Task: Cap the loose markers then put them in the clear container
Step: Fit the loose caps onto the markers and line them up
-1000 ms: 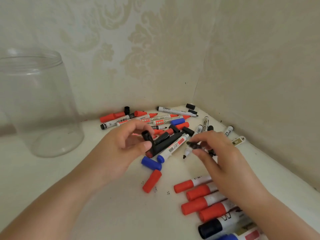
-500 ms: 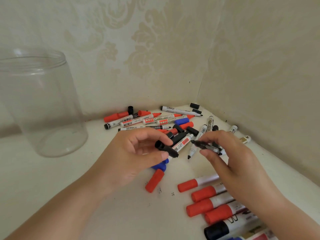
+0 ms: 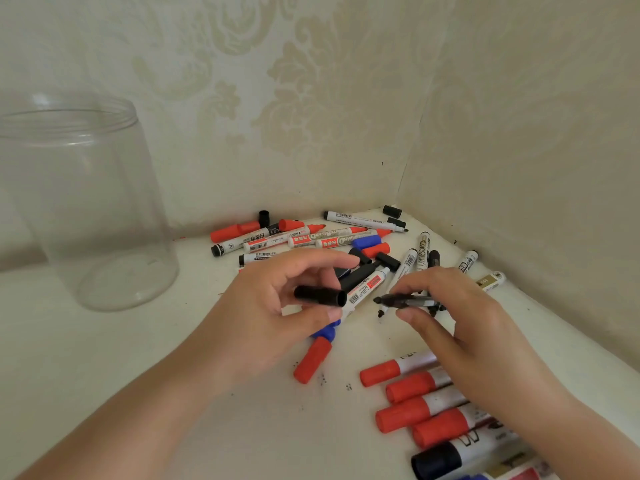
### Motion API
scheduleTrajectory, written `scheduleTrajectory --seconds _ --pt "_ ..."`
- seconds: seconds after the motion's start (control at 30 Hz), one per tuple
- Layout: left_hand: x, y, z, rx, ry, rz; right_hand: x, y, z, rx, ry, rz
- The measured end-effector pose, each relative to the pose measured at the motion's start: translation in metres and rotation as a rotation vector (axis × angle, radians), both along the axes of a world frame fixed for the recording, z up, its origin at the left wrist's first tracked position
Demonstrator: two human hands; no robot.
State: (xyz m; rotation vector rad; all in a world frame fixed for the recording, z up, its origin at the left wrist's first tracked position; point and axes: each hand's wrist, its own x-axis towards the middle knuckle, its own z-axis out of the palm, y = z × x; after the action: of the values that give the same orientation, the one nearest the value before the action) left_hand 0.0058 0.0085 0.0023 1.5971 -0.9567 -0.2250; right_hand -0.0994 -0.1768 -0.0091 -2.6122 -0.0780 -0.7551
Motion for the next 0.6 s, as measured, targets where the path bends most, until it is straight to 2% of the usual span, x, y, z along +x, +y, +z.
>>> scheduleTrajectory --seconds 0.33,0.6 --pt "-0.0001 -0.0008 -0.001 0.033 0.006 0.088 -0.0013 -0.0029 0.0004 0.035 -0.026 -0.01" --pt "-0.0012 -0.0013 -0.0023 0.092 -0.014 0.082 -0.0013 -0.0016 0.0009 -0.048 -0.033 -0.03"
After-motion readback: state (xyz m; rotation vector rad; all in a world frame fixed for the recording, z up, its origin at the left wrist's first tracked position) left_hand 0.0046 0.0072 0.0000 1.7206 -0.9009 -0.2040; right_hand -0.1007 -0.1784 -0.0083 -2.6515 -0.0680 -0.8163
